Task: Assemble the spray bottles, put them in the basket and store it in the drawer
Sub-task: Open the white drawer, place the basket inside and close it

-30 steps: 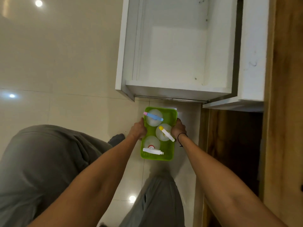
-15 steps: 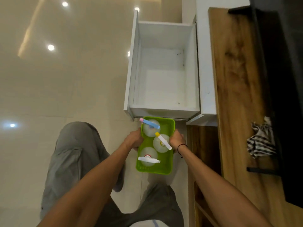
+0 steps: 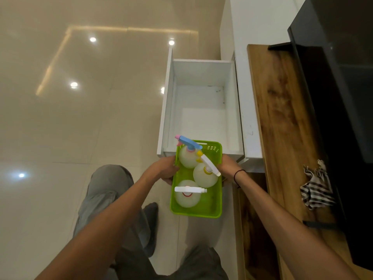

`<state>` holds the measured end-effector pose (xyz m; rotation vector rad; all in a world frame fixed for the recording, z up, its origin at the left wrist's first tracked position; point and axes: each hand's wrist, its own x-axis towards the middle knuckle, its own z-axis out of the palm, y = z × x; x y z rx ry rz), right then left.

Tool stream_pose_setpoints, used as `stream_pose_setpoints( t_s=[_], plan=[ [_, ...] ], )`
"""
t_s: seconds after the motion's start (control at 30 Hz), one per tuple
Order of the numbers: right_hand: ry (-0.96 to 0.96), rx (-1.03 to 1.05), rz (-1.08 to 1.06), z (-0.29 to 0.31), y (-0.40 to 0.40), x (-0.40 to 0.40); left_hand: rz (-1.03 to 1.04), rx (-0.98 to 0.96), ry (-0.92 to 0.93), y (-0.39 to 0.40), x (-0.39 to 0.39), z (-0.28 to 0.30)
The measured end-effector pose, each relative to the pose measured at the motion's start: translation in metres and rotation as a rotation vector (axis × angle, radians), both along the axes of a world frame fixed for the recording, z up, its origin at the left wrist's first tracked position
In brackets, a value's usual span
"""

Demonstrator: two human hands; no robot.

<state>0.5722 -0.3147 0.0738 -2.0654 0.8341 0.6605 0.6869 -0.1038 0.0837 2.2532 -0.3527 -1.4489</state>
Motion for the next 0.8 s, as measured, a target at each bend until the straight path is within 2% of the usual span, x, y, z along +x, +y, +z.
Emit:
stream_pose_setpoints(
  t_s=[0.23,0.43,0.8],
  plan=[
    [0.033,-0.017,0.007,0.024,-0.031,0.055,0.028,0.005,-0.057,-0.018,0.052,0.004],
    [0.059,0.087,-0.058,0.028,-0.069,0.120,0.101,-0.042,-0.026,-0.056,0.107,0.005],
    [0.065,0.065,-0.058,-0.016,-0.122,0.213,0.074,-0.019,-0.183,-0.120,0.184,-0.030]
  ],
)
